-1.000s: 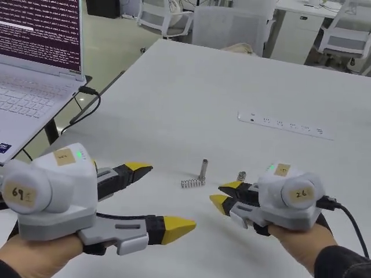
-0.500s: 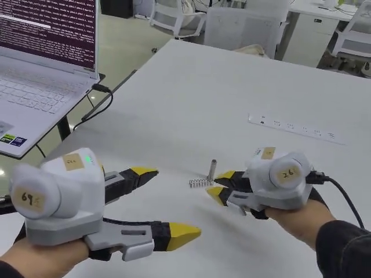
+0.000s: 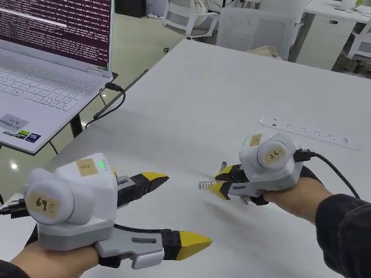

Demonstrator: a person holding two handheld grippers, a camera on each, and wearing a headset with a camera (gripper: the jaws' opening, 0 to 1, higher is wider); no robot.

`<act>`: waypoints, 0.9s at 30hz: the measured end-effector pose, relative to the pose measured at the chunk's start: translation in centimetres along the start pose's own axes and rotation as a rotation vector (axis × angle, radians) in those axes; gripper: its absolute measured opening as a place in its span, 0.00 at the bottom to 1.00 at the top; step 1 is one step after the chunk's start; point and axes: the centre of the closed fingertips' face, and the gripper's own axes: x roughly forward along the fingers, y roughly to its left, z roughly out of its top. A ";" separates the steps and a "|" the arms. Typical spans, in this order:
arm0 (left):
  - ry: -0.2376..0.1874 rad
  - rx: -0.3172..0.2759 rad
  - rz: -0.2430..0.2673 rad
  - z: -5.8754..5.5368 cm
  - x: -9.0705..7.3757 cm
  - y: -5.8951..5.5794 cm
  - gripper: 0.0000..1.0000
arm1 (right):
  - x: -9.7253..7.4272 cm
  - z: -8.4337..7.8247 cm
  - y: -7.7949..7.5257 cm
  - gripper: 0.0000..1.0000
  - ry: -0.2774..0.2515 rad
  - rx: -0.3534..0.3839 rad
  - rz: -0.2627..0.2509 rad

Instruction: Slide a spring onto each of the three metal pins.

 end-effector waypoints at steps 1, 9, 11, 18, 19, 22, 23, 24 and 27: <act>0.000 -0.001 0.000 0.0 0.0 0.0 0.73 | 0.1 0.0 0.0 0.14 0.006 -0.003 0.006; 0.002 -0.008 0.009 -0.1 0.0 0.2 0.73 | 1.5 0.2 0.0 0.15 0.042 -0.037 0.048; 0.005 -0.010 0.011 -0.2 -0.1 0.2 0.73 | 1.8 -0.2 -0.1 0.15 0.070 -0.057 0.054; 0.008 -0.016 0.018 -0.4 -0.1 0.2 0.73 | 2.7 -0.2 -0.2 0.15 0.110 -0.103 0.080; 0.007 -0.018 0.019 -0.4 -0.2 0.2 0.73 | 2.9 0.0 -0.3 0.15 0.112 -0.108 0.082; 0.009 -0.019 0.020 -0.5 -0.2 0.2 0.73 | 3.3 -0.1 -0.4 0.14 0.128 -0.109 0.090; 0.009 -0.019 0.021 -0.5 -0.2 0.2 0.73 | 3.4 -0.2 -0.5 0.14 0.136 -0.111 0.093; 0.009 -0.019 0.023 -0.5 -0.2 0.3 0.73 | 3.5 -0.4 -0.5 0.14 0.149 -0.111 0.099; 0.006 -0.023 0.026 -0.5 -0.3 0.4 0.73 | 3.6 -0.8 -0.4 0.14 0.169 -0.113 0.114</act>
